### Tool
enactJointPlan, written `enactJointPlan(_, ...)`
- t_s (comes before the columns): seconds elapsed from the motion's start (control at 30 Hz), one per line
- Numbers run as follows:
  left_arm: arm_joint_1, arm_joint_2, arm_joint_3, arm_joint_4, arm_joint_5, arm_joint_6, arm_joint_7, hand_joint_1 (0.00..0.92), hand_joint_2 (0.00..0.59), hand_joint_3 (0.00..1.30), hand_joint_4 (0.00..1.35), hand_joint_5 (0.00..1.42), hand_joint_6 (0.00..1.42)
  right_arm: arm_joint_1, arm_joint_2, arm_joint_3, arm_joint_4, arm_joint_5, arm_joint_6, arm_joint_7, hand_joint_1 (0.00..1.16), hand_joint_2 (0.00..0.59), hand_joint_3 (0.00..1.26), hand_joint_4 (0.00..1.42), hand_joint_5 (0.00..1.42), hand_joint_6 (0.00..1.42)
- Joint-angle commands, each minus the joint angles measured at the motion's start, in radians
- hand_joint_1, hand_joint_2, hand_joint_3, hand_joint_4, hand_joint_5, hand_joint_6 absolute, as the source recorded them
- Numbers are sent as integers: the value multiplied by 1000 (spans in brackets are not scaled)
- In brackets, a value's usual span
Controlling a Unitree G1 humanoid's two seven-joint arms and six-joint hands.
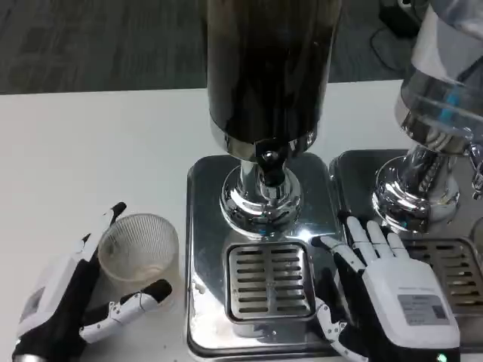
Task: Grasp the cup under the faucet to collect the drink, then remove the cup.
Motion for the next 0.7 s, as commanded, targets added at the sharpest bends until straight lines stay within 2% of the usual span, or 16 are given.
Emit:
enactJointPlan(0.03,-31,-12,-33,31,11,-19,-6,186,31,0,0,132,45,6,6,-2,7,9,12,-18,506,560,274,12,0,39)
enactJointPlan(0.43,-69,-11,-67,76,18,-26,0,294,67,0,0,218,114,3,14,1,7,12,14,-10,509,560,307,22,0,72)
enactJointPlan(0.6,-69,-10,-73,75,37,-40,61,457,111,116,160,365,274,2,15,-1,6,19,17,-5,510,560,313,22,0,96)
enactJointPlan(0.7,-64,-8,-79,67,57,-46,118,470,119,156,207,405,295,2,14,-3,7,22,17,-6,510,560,315,22,0,100)
